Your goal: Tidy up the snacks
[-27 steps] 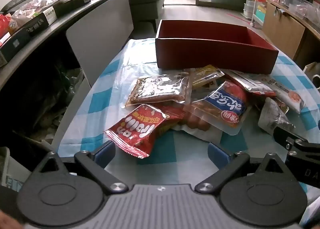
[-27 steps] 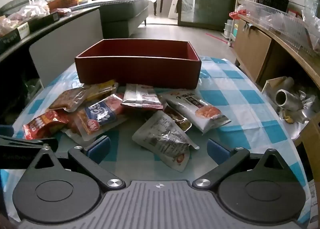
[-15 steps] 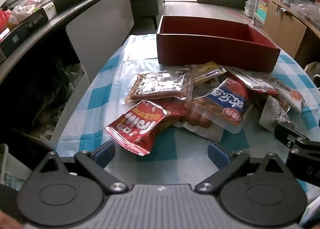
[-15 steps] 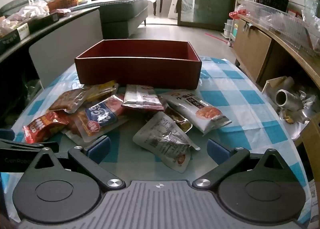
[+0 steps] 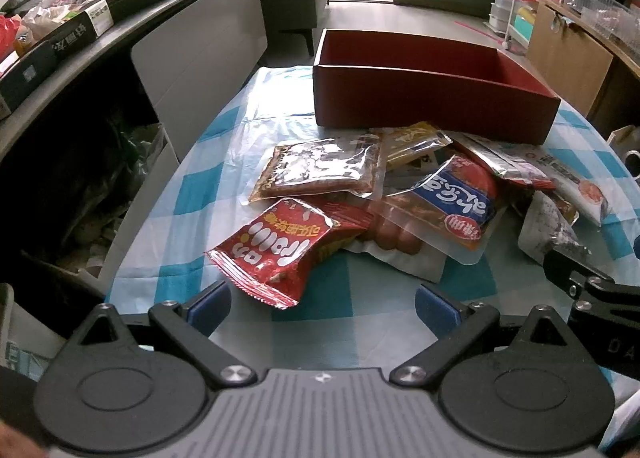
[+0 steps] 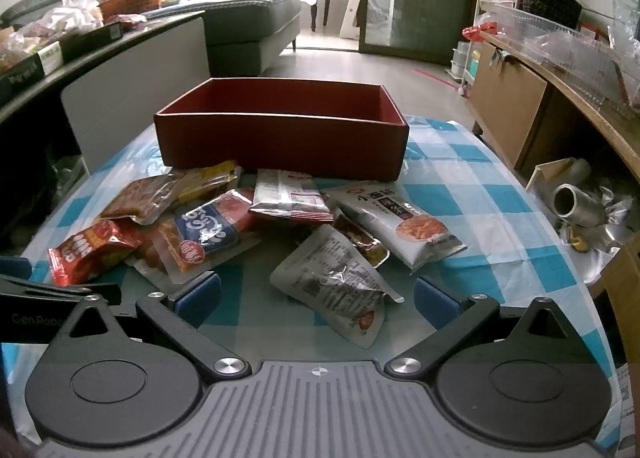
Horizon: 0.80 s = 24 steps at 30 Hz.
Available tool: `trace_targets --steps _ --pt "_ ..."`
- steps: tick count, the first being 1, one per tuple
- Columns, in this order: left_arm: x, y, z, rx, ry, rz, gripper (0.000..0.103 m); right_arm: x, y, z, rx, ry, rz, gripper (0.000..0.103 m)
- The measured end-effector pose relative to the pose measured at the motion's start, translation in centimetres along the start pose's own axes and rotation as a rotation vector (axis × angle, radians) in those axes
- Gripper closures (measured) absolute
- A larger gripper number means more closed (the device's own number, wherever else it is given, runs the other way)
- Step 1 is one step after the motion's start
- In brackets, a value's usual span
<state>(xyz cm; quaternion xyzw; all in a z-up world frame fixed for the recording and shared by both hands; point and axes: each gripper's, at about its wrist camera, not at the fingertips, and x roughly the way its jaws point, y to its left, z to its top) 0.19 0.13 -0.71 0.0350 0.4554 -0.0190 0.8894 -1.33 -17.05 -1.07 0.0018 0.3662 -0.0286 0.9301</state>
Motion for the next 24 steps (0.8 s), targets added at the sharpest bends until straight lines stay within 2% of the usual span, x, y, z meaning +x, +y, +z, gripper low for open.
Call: trace_targets --steps 24 --pt "-0.20 -0.02 0.13 -0.001 0.005 -0.007 0.009 0.32 0.18 -0.18 -0.007 0.017 0.013 0.000"
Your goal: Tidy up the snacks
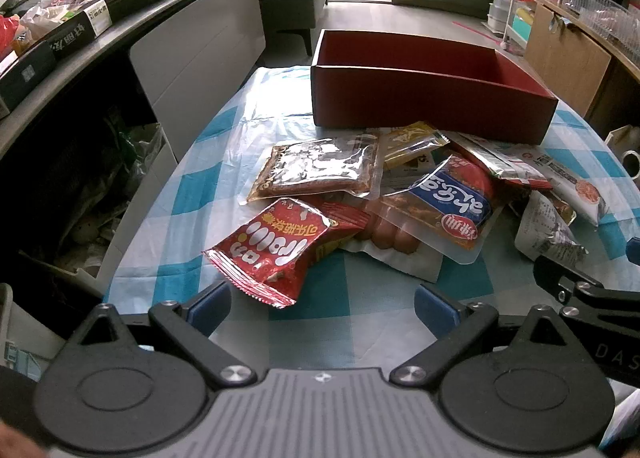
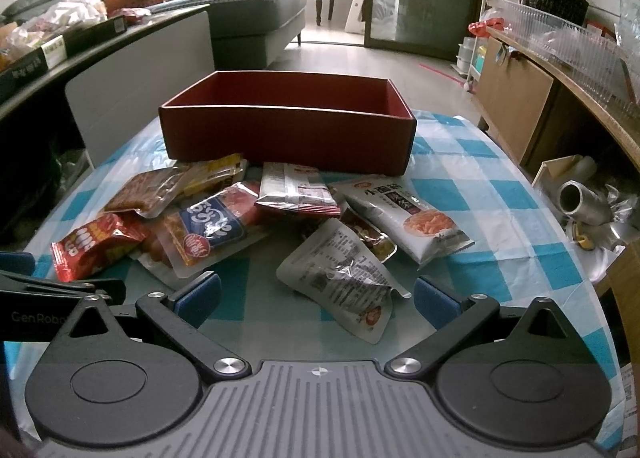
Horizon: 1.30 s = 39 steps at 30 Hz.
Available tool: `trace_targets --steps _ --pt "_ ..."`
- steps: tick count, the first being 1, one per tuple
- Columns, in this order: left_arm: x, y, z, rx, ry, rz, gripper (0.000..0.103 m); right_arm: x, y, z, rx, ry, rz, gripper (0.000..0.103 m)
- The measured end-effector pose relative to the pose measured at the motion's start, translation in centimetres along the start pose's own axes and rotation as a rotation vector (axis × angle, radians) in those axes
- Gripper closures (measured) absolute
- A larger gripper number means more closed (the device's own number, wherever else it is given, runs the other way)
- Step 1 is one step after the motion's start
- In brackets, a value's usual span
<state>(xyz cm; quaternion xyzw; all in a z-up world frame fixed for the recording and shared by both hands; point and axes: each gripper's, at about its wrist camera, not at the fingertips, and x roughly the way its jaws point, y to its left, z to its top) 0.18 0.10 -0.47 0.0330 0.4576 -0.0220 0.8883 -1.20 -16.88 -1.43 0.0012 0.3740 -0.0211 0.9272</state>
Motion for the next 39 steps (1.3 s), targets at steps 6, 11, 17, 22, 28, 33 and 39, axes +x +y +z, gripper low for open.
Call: trace_targets --steps 6,11,17,22,28,33,39 --pt "0.0 0.1 0.0 0.001 0.000 0.000 0.009 0.0 0.0 0.0 0.000 0.004 0.000 0.000" --pt "0.0 0.1 0.0 0.001 -0.001 0.000 0.010 0.1 0.1 0.0 0.001 0.009 0.002 0.000" --pt "0.0 0.1 0.0 0.000 -0.001 0.000 0.010 0.1 0.1 0.0 0.000 0.011 0.003 0.000" --pt "0.0 0.2 0.0 0.000 -0.001 0.001 0.011 0.2 0.2 0.1 0.001 0.016 0.008 0.000" --pt "0.2 0.4 0.1 -0.002 0.007 0.005 0.011 0.4 0.4 0.1 -0.007 0.029 0.015 0.000" --pt "0.3 0.8 -0.2 -0.006 0.013 0.005 0.012 0.6 0.6 0.2 -0.011 0.042 0.026 0.000" --pt "0.7 1.5 -0.4 -0.020 0.027 0.008 0.012 0.8 1.3 0.2 -0.031 0.057 0.046 0.000"
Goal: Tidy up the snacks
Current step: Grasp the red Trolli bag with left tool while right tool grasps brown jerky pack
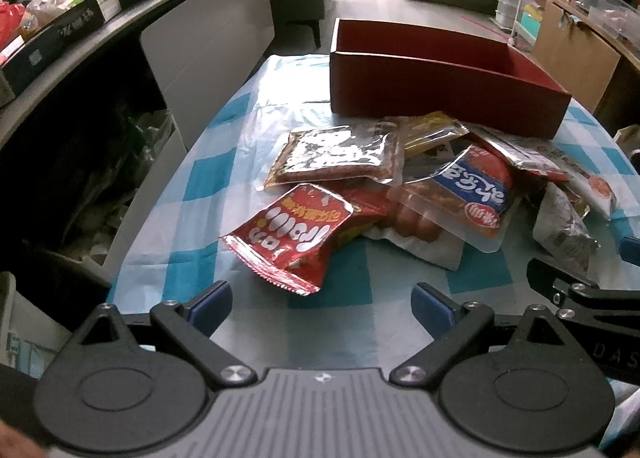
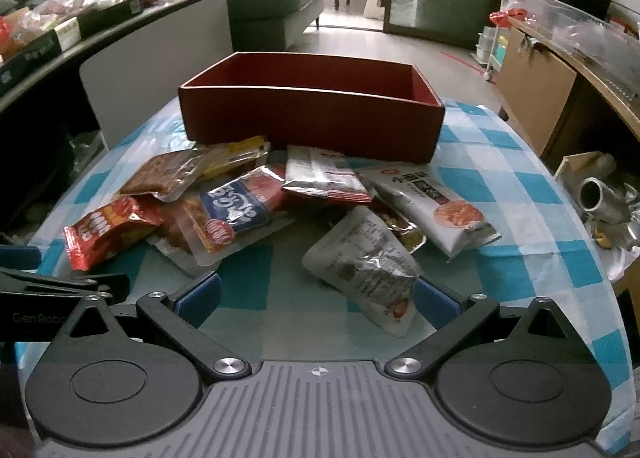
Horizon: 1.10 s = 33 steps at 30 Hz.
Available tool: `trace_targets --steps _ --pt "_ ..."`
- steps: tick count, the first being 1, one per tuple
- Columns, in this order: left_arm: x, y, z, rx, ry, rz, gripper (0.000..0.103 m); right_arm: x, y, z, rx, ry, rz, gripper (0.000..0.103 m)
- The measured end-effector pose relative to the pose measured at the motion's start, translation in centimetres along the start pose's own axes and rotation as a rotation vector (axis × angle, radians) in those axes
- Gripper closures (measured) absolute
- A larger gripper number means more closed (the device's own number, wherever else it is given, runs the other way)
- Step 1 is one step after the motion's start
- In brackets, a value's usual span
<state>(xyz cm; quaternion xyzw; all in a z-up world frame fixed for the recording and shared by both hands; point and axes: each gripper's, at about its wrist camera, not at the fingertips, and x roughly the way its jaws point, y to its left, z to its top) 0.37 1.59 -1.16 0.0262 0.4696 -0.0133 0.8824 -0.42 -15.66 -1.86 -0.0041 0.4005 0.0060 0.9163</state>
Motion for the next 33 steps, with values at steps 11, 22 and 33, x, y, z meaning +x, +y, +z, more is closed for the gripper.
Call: trace_targets --steps 11,22,33 --pt "0.3 1.8 0.7 -0.023 0.006 -0.031 0.012 0.6 1.0 0.4 -0.034 0.018 0.039 0.000" --pt "2.4 2.2 3.8 0.151 0.009 -0.071 0.012 0.7 1.3 1.1 -0.042 0.042 0.104 0.000" --pt "5.8 1.5 4.6 0.237 0.113 -0.106 0.016 2.1 1.8 1.6 -0.051 0.096 0.133 0.000"
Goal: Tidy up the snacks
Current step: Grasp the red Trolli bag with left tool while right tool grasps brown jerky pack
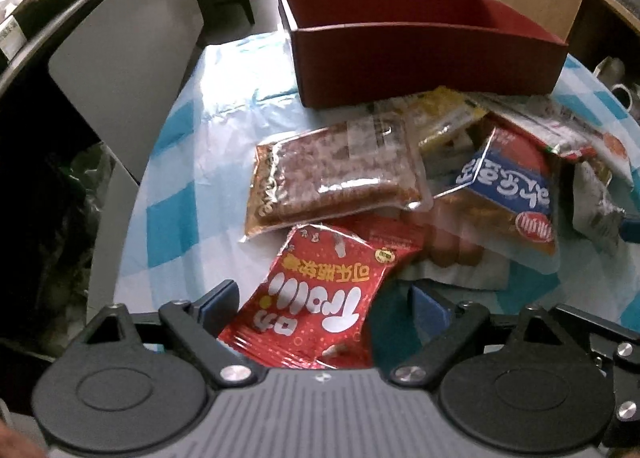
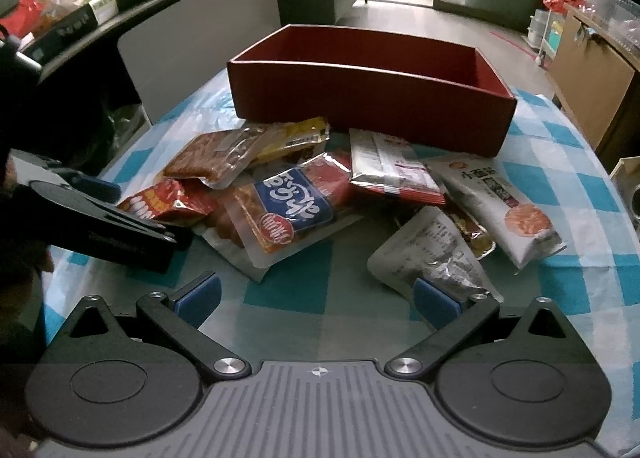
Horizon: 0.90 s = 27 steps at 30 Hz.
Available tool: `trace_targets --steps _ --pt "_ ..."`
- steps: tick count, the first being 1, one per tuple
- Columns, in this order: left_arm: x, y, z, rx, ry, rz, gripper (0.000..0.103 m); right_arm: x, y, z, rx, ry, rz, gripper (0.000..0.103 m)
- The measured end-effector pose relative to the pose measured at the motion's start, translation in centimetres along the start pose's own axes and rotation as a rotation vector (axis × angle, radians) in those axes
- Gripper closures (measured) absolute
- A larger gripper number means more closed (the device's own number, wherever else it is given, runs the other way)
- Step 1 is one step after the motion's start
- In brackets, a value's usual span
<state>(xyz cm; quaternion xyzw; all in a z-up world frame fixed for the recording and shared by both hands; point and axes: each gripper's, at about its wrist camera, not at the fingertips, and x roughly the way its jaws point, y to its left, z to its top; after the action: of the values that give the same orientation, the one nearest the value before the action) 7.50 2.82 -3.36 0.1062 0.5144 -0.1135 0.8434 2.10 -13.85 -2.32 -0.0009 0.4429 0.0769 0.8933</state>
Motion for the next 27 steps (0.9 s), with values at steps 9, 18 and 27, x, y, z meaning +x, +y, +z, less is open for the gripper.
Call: trace_targets --steps 9,18,27 --pt "-0.2 0.1 -0.1 -0.007 0.002 -0.018 0.016 1.6 0.8 0.8 -0.025 0.025 -0.001 0.000" --pt "0.2 0.3 -0.3 -0.007 0.016 -0.019 0.016 2.3 0.9 1.4 -0.032 0.036 -0.015 0.000" --pt "0.3 0.6 -0.5 -0.024 0.025 -0.042 0.016 2.6 0.6 2.1 -0.027 0.035 -0.019 0.000"
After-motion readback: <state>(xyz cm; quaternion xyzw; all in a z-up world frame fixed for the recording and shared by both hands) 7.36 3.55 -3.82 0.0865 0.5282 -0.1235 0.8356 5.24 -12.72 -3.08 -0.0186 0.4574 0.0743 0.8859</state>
